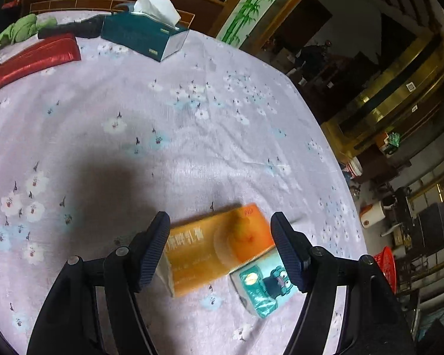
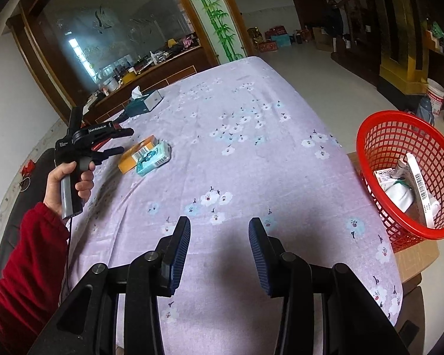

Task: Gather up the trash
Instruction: 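Move the left tool back over the table and grasp the orange box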

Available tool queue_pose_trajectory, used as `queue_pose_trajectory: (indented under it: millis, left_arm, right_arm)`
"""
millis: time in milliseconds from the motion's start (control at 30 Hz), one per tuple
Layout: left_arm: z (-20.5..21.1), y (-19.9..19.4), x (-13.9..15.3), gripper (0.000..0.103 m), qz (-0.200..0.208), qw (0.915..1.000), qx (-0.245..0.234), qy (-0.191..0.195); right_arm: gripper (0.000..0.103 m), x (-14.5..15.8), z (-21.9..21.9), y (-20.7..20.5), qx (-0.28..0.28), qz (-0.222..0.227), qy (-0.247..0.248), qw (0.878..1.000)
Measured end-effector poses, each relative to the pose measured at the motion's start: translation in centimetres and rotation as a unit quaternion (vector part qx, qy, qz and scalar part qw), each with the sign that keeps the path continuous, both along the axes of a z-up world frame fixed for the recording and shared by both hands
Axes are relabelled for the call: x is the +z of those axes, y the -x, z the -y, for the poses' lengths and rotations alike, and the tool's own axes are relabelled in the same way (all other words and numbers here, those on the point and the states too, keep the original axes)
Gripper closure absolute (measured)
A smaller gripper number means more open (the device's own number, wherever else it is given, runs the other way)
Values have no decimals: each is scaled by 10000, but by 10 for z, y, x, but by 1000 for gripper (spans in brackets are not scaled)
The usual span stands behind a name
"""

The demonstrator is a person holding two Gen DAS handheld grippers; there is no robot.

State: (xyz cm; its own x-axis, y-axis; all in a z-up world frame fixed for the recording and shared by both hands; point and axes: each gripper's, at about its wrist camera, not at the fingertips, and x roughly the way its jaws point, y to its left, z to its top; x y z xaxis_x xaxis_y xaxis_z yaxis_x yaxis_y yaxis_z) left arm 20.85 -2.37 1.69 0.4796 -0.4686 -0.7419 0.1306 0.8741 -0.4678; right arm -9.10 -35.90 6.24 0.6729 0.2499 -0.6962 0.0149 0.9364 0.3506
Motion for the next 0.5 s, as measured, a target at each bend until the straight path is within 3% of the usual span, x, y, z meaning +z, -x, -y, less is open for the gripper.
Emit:
queue_pose_trajectory:
  millis: [133,233,333,500]
  left_arm:
    - [11,23,2,35,-31,9978,-661,-48]
    - [28,47,9,34,204,9921,-1124,-518]
    - [29,51,25,34,642,9894,-1012,-825]
    - [20,13,21,29,526,9954,-488,-631]
  right_arm:
    - [59,-2,-3,-3,66,-10,-24,10000]
    - [59,-5,-6,-6,126,-32,-64,9999]
    - [59,-5,-7,-7,152,-41,-76,9998]
    - [59,-7,-8,-8,159,-56,-92,9998]
